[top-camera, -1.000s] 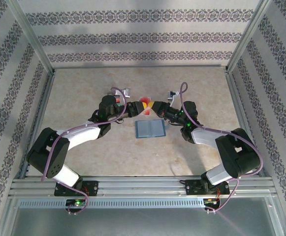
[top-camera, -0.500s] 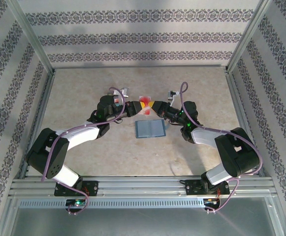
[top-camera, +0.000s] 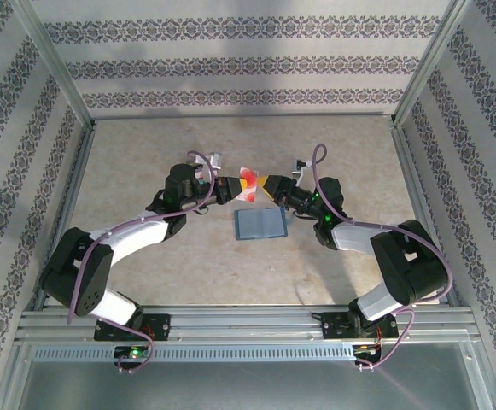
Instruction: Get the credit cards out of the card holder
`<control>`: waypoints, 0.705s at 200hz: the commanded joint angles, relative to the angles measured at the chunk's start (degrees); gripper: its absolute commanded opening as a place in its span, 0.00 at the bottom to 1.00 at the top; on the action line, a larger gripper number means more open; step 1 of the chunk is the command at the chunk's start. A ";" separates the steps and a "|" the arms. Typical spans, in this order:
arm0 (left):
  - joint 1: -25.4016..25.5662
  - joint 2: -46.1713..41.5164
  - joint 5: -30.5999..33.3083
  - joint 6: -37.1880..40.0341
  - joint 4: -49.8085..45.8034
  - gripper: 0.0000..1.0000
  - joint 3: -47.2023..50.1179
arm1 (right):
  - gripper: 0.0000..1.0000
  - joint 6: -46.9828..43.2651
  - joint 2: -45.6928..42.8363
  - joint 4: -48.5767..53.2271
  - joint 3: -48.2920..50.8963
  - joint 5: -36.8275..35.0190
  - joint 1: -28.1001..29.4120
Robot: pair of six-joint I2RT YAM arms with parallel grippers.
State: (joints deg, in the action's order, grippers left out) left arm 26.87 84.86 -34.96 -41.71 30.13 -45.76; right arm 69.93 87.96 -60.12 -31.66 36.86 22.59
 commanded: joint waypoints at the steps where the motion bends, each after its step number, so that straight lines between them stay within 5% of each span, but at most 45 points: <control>1: -1.03 -3.00 -0.90 11.32 -13.14 0.00 -5.52 | 0.38 -2.46 -1.51 -0.92 1.77 -0.60 -0.77; 58: -1.73 -1.92 4.55 36.06 -42.20 0.00 -17.55 | 0.48 -6.71 -3.73 6.95 3.99 -3.56 -0.79; 105: -4.80 0.51 4.76 46.72 -50.14 0.00 -23.59 | 0.72 -11.62 -6.61 17.00 4.81 -6.68 -0.35; 115: -5.82 1.41 4.04 48.40 -51.33 0.00 -24.92 | 0.97 -12.37 -7.08 18.84 4.86 -7.27 -0.28; 141: -8.35 4.19 1.56 53.91 -55.62 0.00 -28.86 | 0.98 -14.17 -8.59 23.59 4.43 -8.57 -0.18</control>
State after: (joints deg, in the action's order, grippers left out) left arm 20.78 86.65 -31.29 3.42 -18.50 -70.67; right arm 59.40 81.56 -42.04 -27.55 30.70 22.26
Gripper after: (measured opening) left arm 0.053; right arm 0.979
